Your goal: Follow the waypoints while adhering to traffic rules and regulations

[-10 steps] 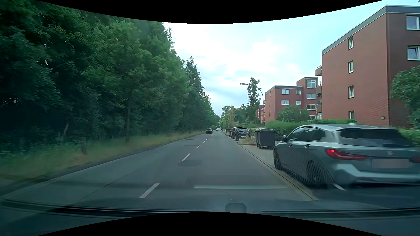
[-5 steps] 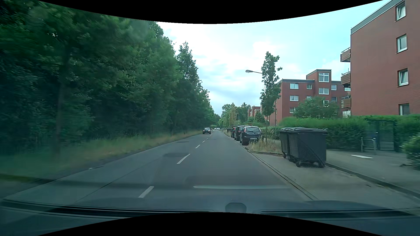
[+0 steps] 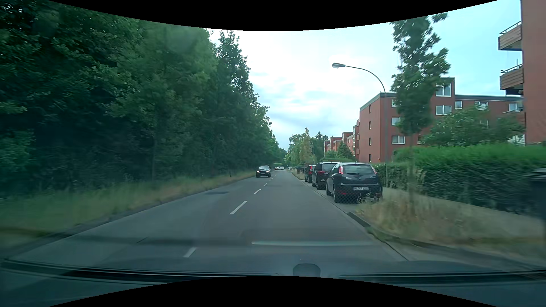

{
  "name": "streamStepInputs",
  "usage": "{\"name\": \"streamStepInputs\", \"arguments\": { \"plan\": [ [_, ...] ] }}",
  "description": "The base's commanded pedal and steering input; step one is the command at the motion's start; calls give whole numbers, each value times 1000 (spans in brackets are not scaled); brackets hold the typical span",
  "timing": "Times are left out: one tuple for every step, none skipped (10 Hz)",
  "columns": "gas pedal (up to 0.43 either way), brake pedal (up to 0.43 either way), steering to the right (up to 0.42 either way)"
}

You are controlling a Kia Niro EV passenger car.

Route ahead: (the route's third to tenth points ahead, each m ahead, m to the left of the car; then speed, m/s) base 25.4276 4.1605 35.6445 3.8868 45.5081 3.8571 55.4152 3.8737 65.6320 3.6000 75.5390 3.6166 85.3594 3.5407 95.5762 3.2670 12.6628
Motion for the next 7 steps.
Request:
{"name": "streamStepInputs", "arguments": {
  "plan": [
    [87,0,-1],
    [87,0,0],
    [87,0,0],
    [87,0,0],
    [79,0,0],
    [67,0,0],
    [67,0,0]
  ]
}}
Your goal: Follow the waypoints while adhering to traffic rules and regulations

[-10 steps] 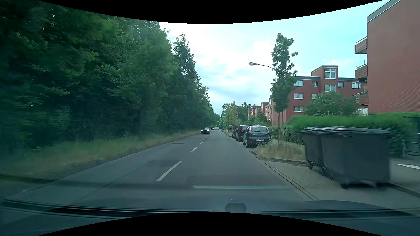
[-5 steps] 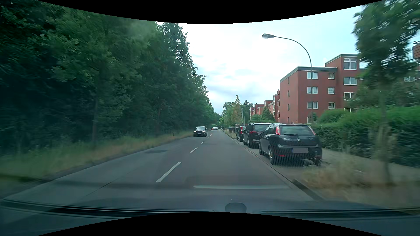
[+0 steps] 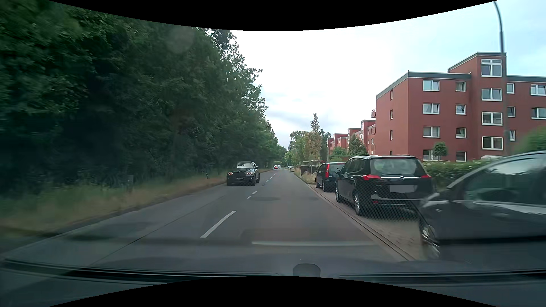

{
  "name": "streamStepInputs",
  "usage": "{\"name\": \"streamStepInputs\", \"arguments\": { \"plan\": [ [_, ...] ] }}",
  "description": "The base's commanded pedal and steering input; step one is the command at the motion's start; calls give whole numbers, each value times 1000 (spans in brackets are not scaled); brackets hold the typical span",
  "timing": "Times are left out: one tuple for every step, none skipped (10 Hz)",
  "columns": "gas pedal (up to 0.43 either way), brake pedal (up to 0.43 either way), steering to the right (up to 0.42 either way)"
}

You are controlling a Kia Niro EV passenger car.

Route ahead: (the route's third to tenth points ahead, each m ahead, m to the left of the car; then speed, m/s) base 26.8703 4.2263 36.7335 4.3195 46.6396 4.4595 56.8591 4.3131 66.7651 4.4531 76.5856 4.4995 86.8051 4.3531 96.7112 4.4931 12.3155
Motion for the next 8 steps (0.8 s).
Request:
{"name": "streamStepInputs", "arguments": {
  "plan": [
    [67,0,0],
    [67,0,0],
    [67,0,0],
    [67,0,1],
    [67,0,1],
    [67,0,1],
    [67,0,0],
    [67,0,0]
  ]
}}
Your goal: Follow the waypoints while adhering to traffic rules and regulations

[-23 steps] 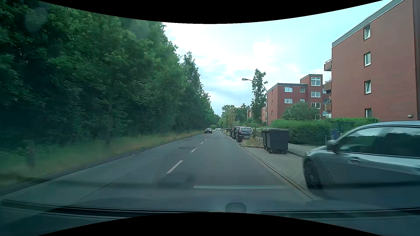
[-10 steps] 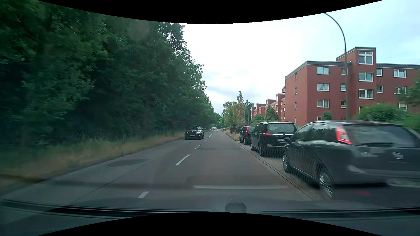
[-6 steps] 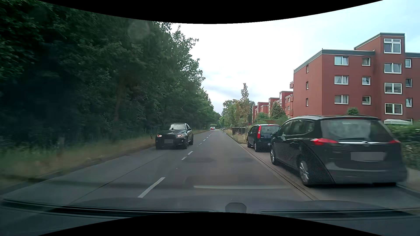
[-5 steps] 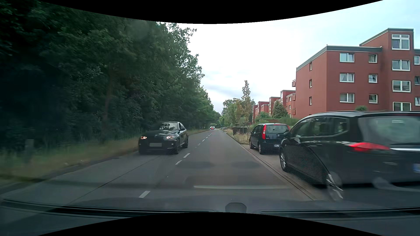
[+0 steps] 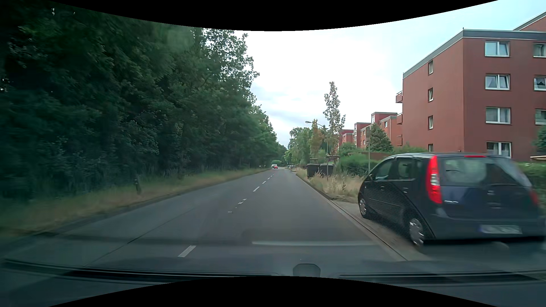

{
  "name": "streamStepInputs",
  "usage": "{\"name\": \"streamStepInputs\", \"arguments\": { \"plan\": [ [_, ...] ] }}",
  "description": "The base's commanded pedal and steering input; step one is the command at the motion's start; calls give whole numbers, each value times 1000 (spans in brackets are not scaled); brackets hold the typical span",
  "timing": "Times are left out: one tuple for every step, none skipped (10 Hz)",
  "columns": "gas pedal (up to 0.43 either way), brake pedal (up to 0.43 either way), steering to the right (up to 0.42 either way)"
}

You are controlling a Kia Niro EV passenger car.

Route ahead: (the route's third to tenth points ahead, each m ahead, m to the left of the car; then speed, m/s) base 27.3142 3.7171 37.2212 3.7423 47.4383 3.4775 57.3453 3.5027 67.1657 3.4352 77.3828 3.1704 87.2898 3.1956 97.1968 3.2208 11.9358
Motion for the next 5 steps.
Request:
{"name": "streamStepInputs", "arguments": {
  "plan": [
    [79,0,0],
    [79,0,-1],
    [79,0,0],
    [79,0,-1],
    [79,0,-2]
  ]
}}
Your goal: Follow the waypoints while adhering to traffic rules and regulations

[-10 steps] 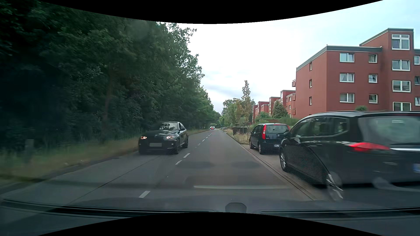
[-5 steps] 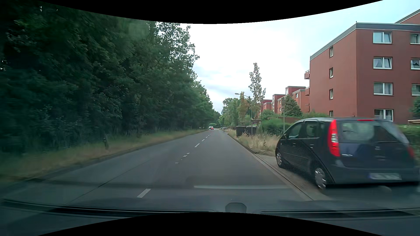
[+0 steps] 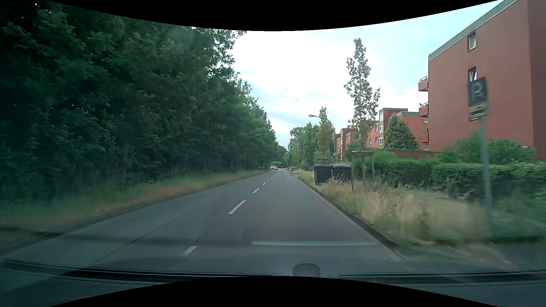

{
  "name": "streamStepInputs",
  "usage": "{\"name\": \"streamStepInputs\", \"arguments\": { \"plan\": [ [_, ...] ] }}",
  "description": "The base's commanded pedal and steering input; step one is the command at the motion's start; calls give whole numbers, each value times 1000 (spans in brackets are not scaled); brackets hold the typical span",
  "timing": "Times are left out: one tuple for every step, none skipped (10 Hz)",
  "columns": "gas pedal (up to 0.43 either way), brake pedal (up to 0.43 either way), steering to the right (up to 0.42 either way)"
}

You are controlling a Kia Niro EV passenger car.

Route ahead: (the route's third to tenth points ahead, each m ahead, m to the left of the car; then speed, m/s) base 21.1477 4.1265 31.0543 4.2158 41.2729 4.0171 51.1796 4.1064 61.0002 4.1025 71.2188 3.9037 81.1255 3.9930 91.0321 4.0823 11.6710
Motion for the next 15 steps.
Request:
{"name": "streamStepInputs", "arguments": {
  "plan": [
    [87,0,-2],
    [118,0,-2],
    [118,0,-2],
    [118,0,-2],
    [118,0,-3],
    [118,0,-3],
    [118,0,-3],
    [118,0,-2],
    [118,0,-2],
    [118,0,0],
    [118,0,1],
    [118,0,1],
    [118,0,1],
    [118,0,1],
    [118,0,1]
  ]
}}
